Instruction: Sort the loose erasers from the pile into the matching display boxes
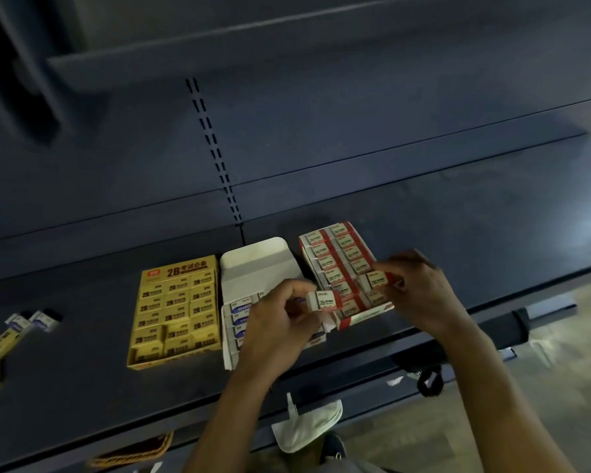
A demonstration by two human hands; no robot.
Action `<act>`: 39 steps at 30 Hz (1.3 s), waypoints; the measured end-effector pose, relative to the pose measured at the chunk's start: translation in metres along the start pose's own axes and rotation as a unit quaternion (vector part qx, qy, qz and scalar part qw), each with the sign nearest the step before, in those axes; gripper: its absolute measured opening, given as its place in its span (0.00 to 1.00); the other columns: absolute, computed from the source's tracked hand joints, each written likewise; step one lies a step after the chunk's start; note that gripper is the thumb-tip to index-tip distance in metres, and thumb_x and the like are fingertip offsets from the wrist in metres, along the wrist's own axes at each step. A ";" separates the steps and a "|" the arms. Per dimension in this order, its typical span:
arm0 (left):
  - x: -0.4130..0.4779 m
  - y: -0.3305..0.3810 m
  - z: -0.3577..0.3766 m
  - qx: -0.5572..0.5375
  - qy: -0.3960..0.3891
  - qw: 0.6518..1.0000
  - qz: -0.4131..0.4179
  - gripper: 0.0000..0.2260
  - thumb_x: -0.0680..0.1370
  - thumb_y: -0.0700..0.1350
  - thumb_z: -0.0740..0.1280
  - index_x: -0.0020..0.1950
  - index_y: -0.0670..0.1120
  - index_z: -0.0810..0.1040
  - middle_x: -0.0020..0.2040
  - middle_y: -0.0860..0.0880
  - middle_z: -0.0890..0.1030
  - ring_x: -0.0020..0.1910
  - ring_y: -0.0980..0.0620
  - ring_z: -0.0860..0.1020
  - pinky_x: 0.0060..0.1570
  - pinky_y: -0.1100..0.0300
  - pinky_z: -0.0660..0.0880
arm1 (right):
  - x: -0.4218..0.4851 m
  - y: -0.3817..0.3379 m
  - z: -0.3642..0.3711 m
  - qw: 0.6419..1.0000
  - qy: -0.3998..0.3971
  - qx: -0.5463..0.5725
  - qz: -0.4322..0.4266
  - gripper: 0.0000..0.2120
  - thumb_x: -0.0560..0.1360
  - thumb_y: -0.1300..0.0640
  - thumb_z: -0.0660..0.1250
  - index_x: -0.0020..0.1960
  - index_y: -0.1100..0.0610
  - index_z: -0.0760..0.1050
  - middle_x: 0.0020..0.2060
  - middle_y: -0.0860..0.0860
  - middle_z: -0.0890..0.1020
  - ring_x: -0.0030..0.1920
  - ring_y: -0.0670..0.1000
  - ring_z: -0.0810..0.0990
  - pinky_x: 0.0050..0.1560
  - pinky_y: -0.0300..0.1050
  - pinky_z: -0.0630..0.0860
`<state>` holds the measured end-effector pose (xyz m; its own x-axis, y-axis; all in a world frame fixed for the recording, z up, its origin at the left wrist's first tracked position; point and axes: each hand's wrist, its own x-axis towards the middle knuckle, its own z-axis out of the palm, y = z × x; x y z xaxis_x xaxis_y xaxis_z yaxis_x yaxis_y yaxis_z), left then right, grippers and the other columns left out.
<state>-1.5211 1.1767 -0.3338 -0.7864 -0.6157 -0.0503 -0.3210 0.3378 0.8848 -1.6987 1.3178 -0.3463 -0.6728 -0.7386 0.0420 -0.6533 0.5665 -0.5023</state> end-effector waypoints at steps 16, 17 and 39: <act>0.004 -0.005 0.043 0.162 0.052 0.979 0.111 0.12 0.70 0.48 0.75 0.51 0.51 0.79 0.49 0.54 0.79 0.43 0.61 0.77 0.43 0.70 0.75 | -0.001 0.003 0.013 0.996 0.068 0.022 -0.045 0.10 0.70 0.63 0.72 0.51 0.56 0.82 0.49 0.51 0.78 0.48 0.51 0.79 0.48 0.45 0.78; 0.006 -0.005 0.047 0.170 0.052 0.977 0.117 0.12 0.70 0.48 0.75 0.52 0.51 0.79 0.48 0.55 0.79 0.42 0.62 0.77 0.42 0.72 0.74 | 0.000 0.003 0.011 0.996 0.065 0.026 -0.047 0.10 0.71 0.63 0.71 0.51 0.55 0.82 0.49 0.51 0.79 0.47 0.50 0.79 0.47 0.42 0.77; 0.026 0.003 0.052 0.201 0.058 0.952 0.222 0.04 0.74 0.43 0.69 0.48 0.48 0.82 0.46 0.51 0.82 0.43 0.56 0.80 0.42 0.63 0.78 | 0.004 -0.005 0.014 0.990 0.125 0.011 -0.065 0.10 0.69 0.67 0.68 0.47 0.56 0.82 0.44 0.54 0.81 0.44 0.58 0.79 0.41 0.49 0.78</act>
<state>-1.5704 1.1987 -0.3569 -0.8361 -0.4151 0.3586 -0.1655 0.8142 0.5565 -1.6932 1.3064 -0.3558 -0.6497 -0.6897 0.3197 -0.7346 0.4615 -0.4974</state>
